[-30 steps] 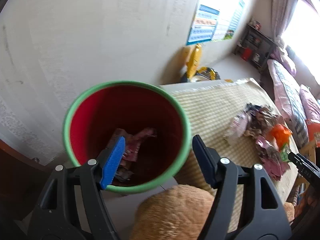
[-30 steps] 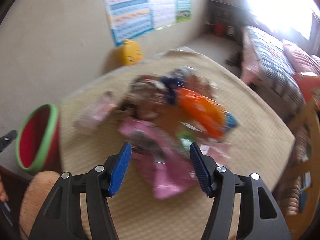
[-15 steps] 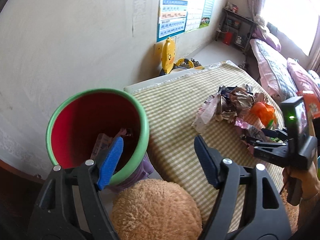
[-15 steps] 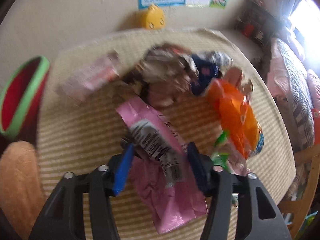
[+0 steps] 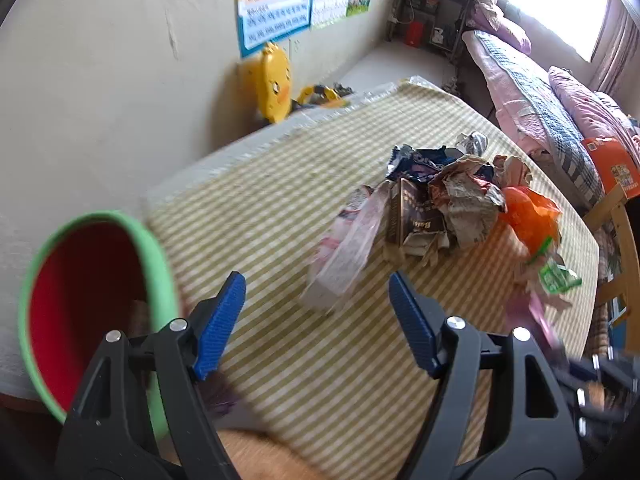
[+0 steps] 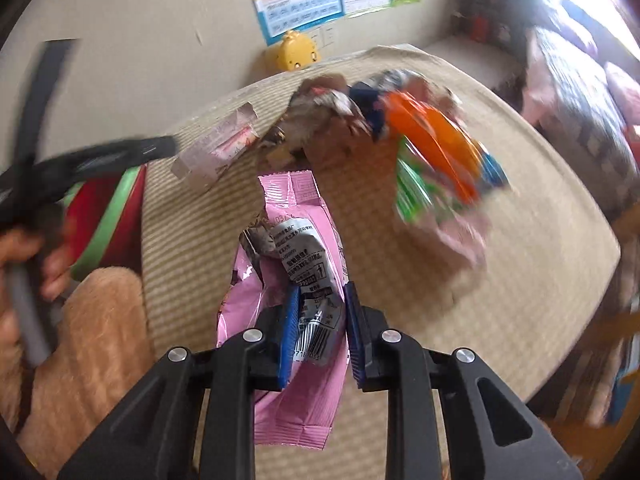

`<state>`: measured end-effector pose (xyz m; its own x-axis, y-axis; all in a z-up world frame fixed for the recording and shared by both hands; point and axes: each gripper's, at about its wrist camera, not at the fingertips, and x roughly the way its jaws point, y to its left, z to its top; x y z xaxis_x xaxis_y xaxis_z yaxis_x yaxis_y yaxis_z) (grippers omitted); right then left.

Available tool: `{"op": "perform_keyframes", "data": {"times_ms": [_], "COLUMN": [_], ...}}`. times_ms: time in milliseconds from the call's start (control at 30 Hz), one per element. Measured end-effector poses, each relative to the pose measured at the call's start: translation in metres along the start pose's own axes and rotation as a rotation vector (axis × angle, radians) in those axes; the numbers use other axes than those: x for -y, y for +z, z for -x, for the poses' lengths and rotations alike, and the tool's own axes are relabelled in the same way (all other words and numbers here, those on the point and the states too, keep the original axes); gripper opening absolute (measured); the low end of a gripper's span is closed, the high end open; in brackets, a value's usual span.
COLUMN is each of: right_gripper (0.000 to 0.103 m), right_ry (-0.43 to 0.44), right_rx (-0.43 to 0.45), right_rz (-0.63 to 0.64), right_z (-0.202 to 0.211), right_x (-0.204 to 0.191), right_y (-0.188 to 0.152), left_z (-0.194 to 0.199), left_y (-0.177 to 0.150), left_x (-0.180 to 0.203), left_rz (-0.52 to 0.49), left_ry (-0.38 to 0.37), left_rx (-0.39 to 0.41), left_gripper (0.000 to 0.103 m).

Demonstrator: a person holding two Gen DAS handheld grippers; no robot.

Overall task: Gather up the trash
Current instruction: 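Grasp the pink snack bag with the right tool while the left tool grasps the white-pink wrapper, then lift both wrappers and carry them toward the red bucket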

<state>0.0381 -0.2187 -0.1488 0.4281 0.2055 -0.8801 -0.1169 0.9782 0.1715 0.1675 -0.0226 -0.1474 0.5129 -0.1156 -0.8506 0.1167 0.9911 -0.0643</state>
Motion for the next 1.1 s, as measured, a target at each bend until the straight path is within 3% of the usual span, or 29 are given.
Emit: {"op": "perform_keyframes", "data": {"times_ms": [233, 300, 333, 467, 700, 767, 800, 867, 1000, 1100], "right_gripper": [0.022, 0.023, 0.023, 0.027, 0.032, 0.043, 0.046, 0.053, 0.057, 0.057], "right_ry": [0.017, 0.019, 0.020, 0.026, 0.048, 0.054, 0.058, 0.060, 0.067, 0.068], "right_rx": [-0.005, -0.004, -0.006, -0.017, -0.043, -0.040, -0.034, -0.023, -0.014, -0.026], "right_rz": [-0.059, -0.060, -0.059, -0.055, -0.062, -0.065, -0.070, -0.085, -0.136, -0.170], "right_z": [0.006, 0.006, 0.005, -0.003, -0.017, -0.017, -0.016, -0.013, -0.008, -0.009], "right_x": [0.014, 0.014, 0.015, 0.011, 0.008, 0.007, 0.008, 0.010, 0.021, 0.027], "right_y": [-0.010, -0.010, -0.012, -0.012, -0.014, -0.014, -0.014, -0.014, -0.015, -0.017], "left_z": [-0.047, -0.055, -0.059, -0.052, -0.016, -0.012, -0.011, -0.014, -0.024, -0.025], "left_y": [0.013, 0.016, 0.016, 0.009, -0.026, -0.033, -0.037, -0.039, -0.042, -0.044], "left_x": [0.012, 0.017, 0.018, 0.011, 0.014, 0.017, 0.018, 0.020, 0.021, 0.023], "left_rz": [0.033, 0.021, 0.018, 0.035, 0.009, -0.001, -0.001, 0.001, 0.015, 0.012], "left_ry": [-0.027, -0.034, -0.037, -0.038, -0.047, -0.048, -0.048, -0.038, -0.058, -0.065], "left_rx": [-0.071, -0.093, -0.118, -0.125, -0.143, -0.144, -0.142, -0.143, -0.167, -0.175], "left_gripper": [0.070, 0.057, 0.042, 0.034, 0.035, 0.038, 0.040, 0.060, 0.060, 0.046]}}
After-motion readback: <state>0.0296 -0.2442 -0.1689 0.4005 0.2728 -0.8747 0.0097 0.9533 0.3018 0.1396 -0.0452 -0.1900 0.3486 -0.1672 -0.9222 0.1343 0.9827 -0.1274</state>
